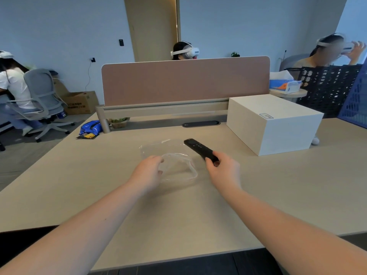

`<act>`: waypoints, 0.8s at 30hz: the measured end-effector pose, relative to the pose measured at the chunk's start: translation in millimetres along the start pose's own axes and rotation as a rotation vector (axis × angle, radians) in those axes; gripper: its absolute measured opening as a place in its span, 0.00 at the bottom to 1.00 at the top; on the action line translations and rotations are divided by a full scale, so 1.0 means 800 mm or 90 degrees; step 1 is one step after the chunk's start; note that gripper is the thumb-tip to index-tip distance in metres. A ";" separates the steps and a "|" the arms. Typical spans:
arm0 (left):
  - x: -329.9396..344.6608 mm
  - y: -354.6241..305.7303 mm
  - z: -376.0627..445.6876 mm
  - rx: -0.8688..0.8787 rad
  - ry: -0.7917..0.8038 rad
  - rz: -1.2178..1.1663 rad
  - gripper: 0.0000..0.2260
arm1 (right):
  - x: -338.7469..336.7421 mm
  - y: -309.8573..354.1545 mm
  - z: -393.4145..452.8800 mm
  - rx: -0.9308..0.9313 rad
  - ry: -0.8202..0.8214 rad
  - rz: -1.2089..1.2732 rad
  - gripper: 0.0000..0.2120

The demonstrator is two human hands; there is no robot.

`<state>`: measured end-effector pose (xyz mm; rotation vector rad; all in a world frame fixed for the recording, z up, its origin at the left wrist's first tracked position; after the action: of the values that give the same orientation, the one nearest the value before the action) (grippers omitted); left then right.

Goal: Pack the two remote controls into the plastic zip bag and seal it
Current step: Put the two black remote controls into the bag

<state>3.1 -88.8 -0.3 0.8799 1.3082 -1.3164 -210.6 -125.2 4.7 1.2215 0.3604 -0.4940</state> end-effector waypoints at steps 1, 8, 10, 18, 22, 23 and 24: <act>-0.003 -0.002 0.001 -0.009 -0.011 0.003 0.19 | -0.004 0.007 -0.004 -0.017 -0.001 0.031 0.11; -0.003 -0.014 0.003 -0.018 -0.003 -0.028 0.29 | -0.014 0.034 -0.026 -0.122 0.030 0.067 0.11; -0.005 -0.012 0.003 -0.020 -0.007 -0.029 0.30 | -0.020 0.037 -0.031 -0.148 0.022 0.072 0.09; -0.012 -0.018 -0.002 0.000 -0.024 -0.041 0.32 | -0.014 0.038 -0.036 -0.188 0.046 0.028 0.10; -0.005 -0.038 -0.009 0.055 -0.009 -0.060 0.32 | 0.011 0.034 -0.033 -0.199 0.072 -0.024 0.09; -0.003 -0.042 -0.011 0.067 -0.006 -0.060 0.31 | 0.018 0.032 -0.032 -0.198 0.080 -0.034 0.09; 0.000 -0.045 -0.013 0.076 0.000 -0.058 0.31 | 0.026 0.031 -0.031 -0.194 0.087 -0.047 0.09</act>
<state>-33.4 -83.3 6.4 0.9112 1.2937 -1.4787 -180.2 -98.6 6.0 0.9504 0.5770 -0.4025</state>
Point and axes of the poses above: each hand's wrist, its own z-axis towards the middle knuckle, its own x-axis out of the palm, y = z × x, the point moved 8 cm from there along z, towards the middle knuckle, and after that the axes turned 2 degrees about z, right-handed, at the moved point
